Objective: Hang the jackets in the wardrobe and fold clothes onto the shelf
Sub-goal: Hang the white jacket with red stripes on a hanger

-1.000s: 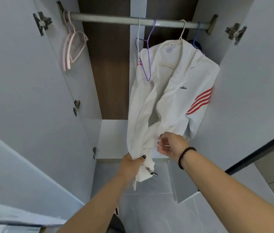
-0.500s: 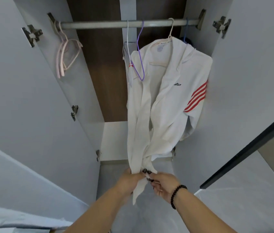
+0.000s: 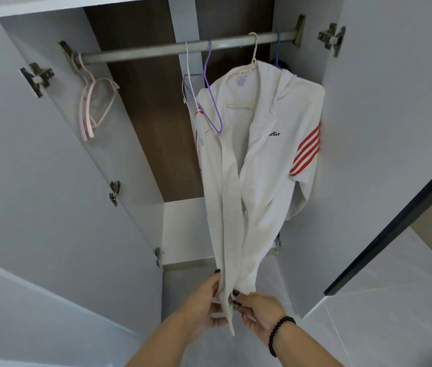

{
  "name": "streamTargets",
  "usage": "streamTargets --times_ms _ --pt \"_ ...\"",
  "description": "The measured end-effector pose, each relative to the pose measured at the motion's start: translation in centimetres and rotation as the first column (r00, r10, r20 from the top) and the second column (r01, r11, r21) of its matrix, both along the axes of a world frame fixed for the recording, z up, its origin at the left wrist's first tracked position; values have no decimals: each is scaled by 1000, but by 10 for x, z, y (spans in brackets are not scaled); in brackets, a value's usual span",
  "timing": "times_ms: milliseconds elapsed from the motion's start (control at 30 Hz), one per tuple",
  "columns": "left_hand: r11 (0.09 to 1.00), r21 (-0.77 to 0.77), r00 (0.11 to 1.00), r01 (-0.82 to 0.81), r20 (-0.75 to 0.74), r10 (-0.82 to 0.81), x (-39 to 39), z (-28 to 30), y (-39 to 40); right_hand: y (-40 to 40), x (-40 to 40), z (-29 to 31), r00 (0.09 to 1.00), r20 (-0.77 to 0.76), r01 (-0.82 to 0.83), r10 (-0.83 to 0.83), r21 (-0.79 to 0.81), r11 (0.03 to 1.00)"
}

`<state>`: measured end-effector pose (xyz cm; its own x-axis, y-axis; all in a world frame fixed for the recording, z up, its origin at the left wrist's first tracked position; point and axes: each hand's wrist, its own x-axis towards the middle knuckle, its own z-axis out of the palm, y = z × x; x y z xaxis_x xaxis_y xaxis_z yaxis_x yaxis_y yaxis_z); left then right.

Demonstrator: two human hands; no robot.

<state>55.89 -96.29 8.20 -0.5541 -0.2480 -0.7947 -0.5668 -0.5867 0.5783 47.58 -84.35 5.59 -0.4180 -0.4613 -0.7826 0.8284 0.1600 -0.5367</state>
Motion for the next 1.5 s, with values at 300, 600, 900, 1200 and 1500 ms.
streamTargets --times_ms 300,600,900,1200,1500 --pt "989 19 976 -147 -156 148 21 -3 4 10 24 -8 993 110 65 -51 -119 991" --pt "932 166 943 -322 -29 331 54 -13 -14 15 40 6 987 126 128 -103 -207 970" --pt "897 174 885 -405 -171 433 47 -6 -14 29 51 22 976 103 212 -191 -253 944" --pt "934 252 876 -255 -348 333 38 15 -4 32 59 35 983 51 184 -177 -292 939" --pt "976 29 893 -217 -398 211 36 26 -4 28 54 42 951 132 309 -279 -410 858"
